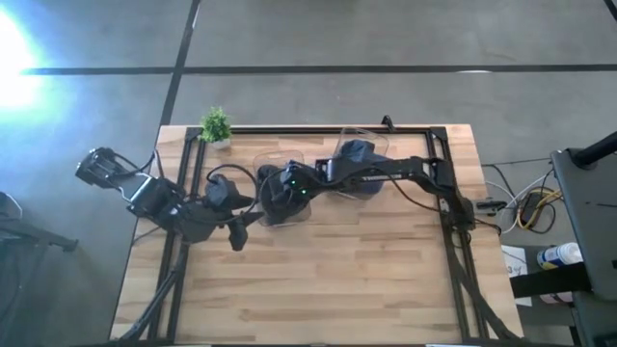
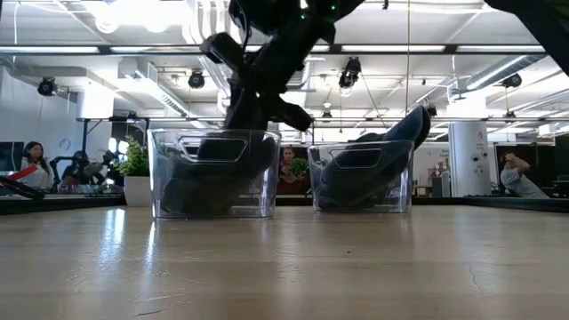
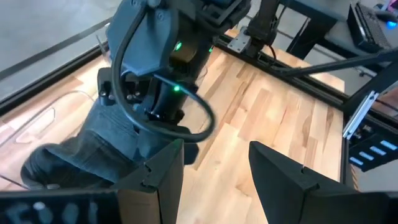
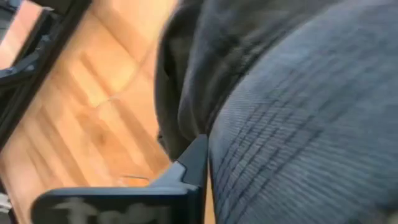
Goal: Pick & Place hat
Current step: Put the black cap into the left transparent bin
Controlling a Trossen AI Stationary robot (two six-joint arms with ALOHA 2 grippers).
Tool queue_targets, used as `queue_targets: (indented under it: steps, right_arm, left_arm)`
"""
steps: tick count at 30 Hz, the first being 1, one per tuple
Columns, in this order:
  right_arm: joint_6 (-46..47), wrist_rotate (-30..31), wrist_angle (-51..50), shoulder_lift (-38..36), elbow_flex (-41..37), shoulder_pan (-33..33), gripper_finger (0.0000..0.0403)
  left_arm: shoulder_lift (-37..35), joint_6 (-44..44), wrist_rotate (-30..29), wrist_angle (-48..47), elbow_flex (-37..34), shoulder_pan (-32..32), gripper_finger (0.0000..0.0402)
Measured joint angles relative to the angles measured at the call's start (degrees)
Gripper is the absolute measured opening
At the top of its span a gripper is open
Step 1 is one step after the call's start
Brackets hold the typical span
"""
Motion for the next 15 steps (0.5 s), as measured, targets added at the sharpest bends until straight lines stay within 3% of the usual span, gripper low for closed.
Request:
queue_targets:
  steps: [6, 15]
  right_arm:
    - [-1.9, 2.45, -4.01, -0.65, 3.02, 1.86, 0.0113]
    - [-5.14, 16.54, -21.39, -3.66, 9.76, 4.71, 0.0208]
  left_arm:
    - [-0.09, -0.32, 1.44, 1.95, -2.28, -0.25, 0.0176]
    - [-0.62, 0.36, 2.2, 3.81, -2.84, -0.25, 0.0176]
